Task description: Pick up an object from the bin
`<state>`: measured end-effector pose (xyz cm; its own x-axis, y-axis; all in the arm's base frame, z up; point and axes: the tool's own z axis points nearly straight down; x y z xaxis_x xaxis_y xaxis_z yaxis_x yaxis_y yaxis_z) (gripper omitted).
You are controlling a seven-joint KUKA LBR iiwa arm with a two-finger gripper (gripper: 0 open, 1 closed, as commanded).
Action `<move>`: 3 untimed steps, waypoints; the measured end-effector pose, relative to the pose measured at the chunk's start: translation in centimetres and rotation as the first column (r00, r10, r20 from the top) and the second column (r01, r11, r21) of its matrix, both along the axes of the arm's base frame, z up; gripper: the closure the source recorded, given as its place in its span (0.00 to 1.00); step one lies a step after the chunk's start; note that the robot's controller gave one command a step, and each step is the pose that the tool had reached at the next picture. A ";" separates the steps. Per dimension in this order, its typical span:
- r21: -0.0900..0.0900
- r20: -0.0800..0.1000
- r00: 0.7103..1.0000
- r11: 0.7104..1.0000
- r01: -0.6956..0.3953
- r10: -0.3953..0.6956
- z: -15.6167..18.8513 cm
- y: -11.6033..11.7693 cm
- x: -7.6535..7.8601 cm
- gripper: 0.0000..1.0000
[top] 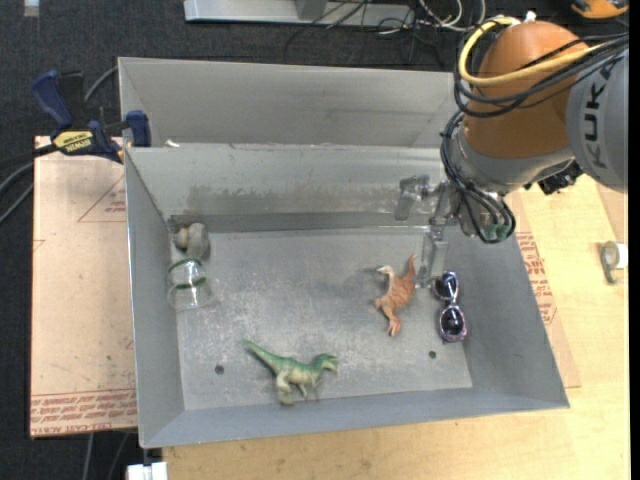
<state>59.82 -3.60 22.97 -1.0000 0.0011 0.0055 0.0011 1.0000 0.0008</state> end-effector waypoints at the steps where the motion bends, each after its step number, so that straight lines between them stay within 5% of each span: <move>1: 0.000 0.008 1.000 1.000 -0.001 0.001 0.5 0.0 0.1 0.00; 2: 0.001 0.006 0.951 0.951 -0.309 0.309 -10.5 -2.7 -1.7 0.00; 3: -0.004 0.014 0.897 0.897 -0.443 0.443 -6.7 -3.9 -2.6 0.00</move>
Offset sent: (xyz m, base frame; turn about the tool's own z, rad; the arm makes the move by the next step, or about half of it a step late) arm -0.0273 -0.0416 -0.1597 -0.4668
